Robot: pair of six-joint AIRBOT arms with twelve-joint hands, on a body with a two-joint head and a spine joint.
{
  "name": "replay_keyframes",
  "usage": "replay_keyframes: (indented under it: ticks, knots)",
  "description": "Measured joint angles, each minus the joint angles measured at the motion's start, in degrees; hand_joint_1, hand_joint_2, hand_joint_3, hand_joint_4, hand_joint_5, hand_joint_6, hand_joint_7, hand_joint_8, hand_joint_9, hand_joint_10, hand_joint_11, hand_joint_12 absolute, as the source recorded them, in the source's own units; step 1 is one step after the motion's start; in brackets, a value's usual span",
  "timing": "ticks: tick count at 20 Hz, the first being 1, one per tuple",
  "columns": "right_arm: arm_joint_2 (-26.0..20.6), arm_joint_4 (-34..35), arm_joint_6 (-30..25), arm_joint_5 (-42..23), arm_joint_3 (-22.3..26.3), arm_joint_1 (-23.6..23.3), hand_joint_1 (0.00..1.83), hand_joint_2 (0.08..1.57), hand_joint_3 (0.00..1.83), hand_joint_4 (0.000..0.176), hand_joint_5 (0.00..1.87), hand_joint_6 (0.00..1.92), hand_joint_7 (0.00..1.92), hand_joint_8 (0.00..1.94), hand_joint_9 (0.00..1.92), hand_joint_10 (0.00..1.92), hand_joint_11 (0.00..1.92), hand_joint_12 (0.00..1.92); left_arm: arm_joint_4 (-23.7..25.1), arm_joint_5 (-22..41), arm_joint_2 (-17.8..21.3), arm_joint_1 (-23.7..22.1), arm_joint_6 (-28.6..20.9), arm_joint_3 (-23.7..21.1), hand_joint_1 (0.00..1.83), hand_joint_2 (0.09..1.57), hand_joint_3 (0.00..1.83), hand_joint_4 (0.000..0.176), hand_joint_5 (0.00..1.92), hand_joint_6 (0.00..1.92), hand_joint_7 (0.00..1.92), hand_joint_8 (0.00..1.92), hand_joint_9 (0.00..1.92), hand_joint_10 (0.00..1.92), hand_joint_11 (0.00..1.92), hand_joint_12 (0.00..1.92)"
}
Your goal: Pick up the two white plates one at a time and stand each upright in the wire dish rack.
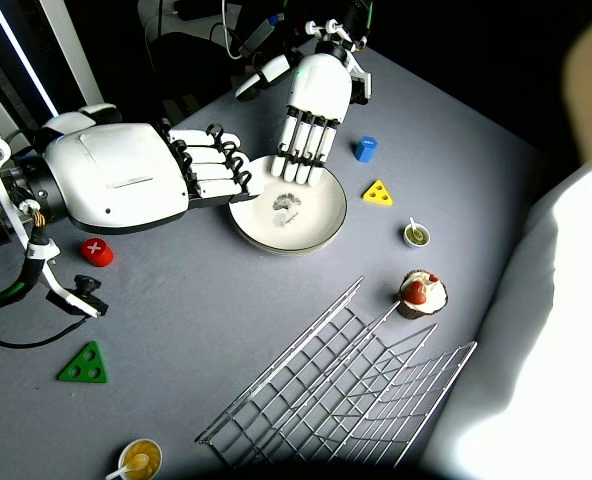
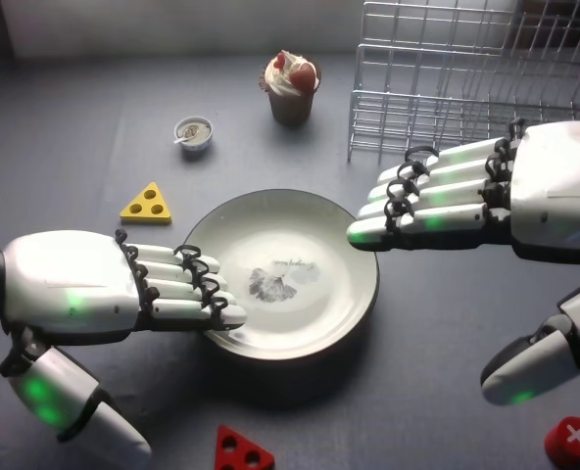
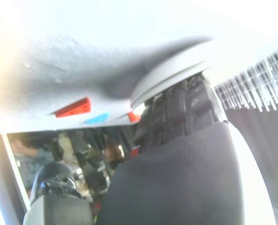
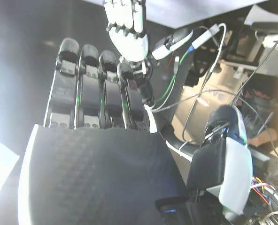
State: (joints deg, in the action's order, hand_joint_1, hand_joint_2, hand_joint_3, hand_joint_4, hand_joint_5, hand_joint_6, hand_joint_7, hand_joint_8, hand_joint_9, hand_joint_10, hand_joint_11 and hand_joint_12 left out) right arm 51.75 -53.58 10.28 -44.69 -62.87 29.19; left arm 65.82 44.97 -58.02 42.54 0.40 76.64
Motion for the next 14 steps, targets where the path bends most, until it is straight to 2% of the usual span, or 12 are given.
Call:
replay_keyframes:
  ticks: [3,8,12,14]
  knots:
    - [0.00,-1.99,-0.15,0.98,0.00,-0.72,0.07,0.91,0.00,0.000,0.20,0.01,0.26,0.01,0.28,0.01,0.26,0.01,-0.33,-0.52,-0.33,0.44,0.17,0.02,0.00,0.88,0.00,0.000,0.03,0.00,0.08,0.00,0.09,0.00,0.11,0.01]
    - [0.63,-2.84,-0.44,3.58,-0.68,-1.16,0.04,0.93,0.00,0.000,0.18,0.01,0.23,0.01,0.24,0.01,0.22,0.01,-1.49,-1.97,-2.62,0.55,0.28,0.37,0.01,0.89,0.00,0.000,0.04,0.01,0.09,0.01,0.10,0.01,0.11,0.01]
    - [2.29,-5.44,-0.50,3.04,-1.05,-2.40,0.06,0.92,0.00,0.000,0.19,0.01,0.24,0.01,0.25,0.01,0.25,0.02,-1.29,-3.74,-6.23,-1.73,0.39,0.48,0.00,0.89,0.00,0.000,0.04,0.00,0.08,0.00,0.09,0.00,0.11,0.01]
    - [3.93,-6.19,-0.48,2.82,-2.89,-2.56,0.05,0.92,0.00,0.000,0.19,0.01,0.23,0.00,0.24,0.00,0.24,0.01,-0.13,-4.28,-8.09,-3.13,0.13,0.35,0.00,0.89,0.00,0.000,0.04,0.00,0.09,0.00,0.10,0.00,0.11,0.01]
